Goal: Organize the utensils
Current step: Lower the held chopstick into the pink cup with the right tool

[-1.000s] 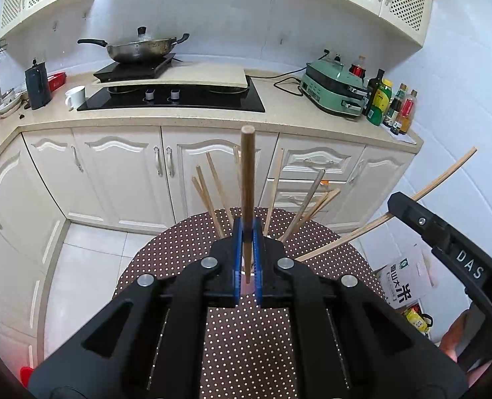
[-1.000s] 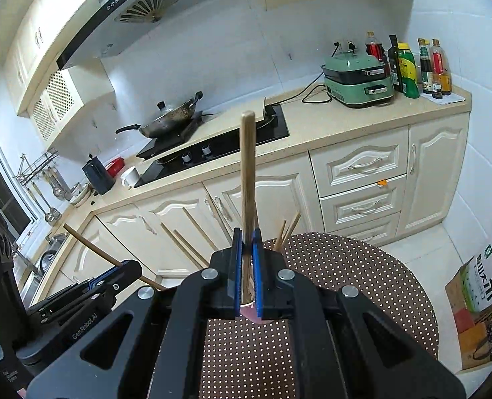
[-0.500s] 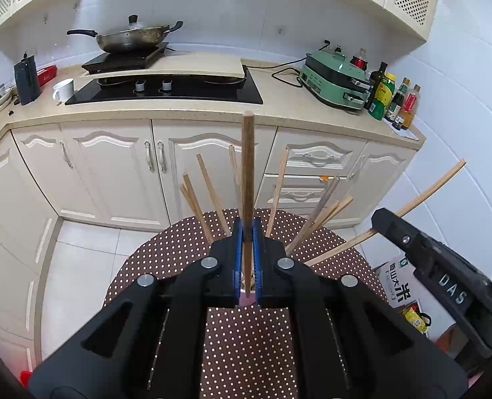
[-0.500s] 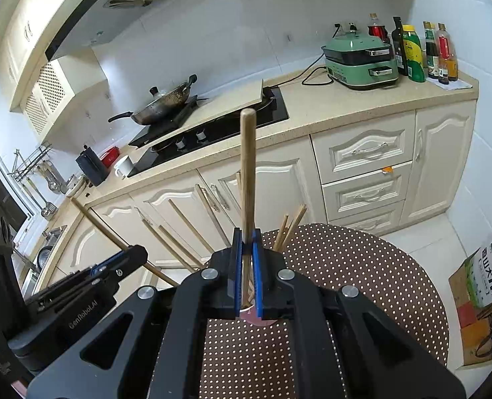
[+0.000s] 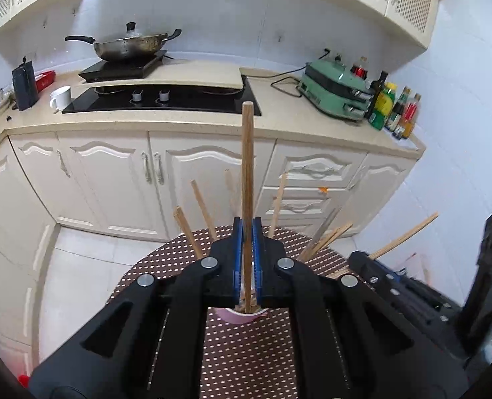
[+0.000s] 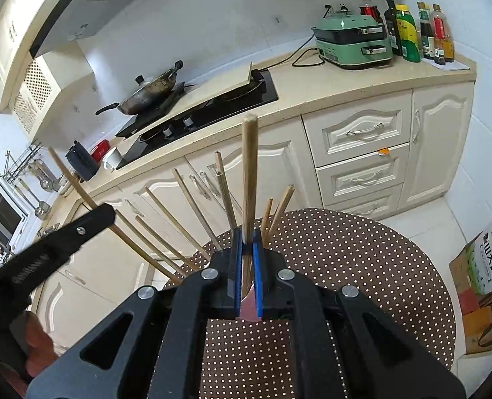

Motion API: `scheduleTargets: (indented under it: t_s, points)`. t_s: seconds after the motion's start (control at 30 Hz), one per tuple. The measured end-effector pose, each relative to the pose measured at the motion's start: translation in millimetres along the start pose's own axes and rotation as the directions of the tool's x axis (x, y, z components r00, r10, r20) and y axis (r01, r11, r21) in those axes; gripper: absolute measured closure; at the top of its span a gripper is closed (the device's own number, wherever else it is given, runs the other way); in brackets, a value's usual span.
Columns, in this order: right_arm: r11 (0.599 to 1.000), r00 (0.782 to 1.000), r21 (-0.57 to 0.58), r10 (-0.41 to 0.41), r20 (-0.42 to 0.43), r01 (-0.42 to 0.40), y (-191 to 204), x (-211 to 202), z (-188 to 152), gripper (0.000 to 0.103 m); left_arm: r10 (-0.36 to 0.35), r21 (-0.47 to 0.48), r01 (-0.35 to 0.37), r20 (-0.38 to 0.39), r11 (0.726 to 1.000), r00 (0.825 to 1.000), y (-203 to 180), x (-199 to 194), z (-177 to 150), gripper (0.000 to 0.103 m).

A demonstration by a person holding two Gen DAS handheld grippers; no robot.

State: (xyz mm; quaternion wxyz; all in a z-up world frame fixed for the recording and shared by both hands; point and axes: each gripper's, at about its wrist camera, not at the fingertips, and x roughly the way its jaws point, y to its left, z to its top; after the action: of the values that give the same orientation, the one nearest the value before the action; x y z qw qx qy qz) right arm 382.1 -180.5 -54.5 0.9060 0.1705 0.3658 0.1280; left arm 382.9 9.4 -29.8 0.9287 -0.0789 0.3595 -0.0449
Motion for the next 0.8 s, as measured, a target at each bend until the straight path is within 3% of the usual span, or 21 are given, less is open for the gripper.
scheduleTargets:
  t_s: [0.13,0.57,0.8]
  points:
    - [1.0,1.0,0.007,0.002,-0.008,-0.002,-1,3,-2,0.098,0.017,0.008,-0.017,0.007,1.0,1.0,-2,4,-1,0.097]
    - [1.0,0.995,-0.011,-0.015,-0.099,0.014,1,34,-14,0.098,0.061,-0.069,-0.072,-0.152,0.995,0.987,20,61,-42,0.097]
    - [1.0,0.987,-0.006,-0.015,-0.158,0.014,1,56,-21,0.098,0.049,-0.12,-0.074,-0.199,0.99,0.979,34,76,-54,0.097]
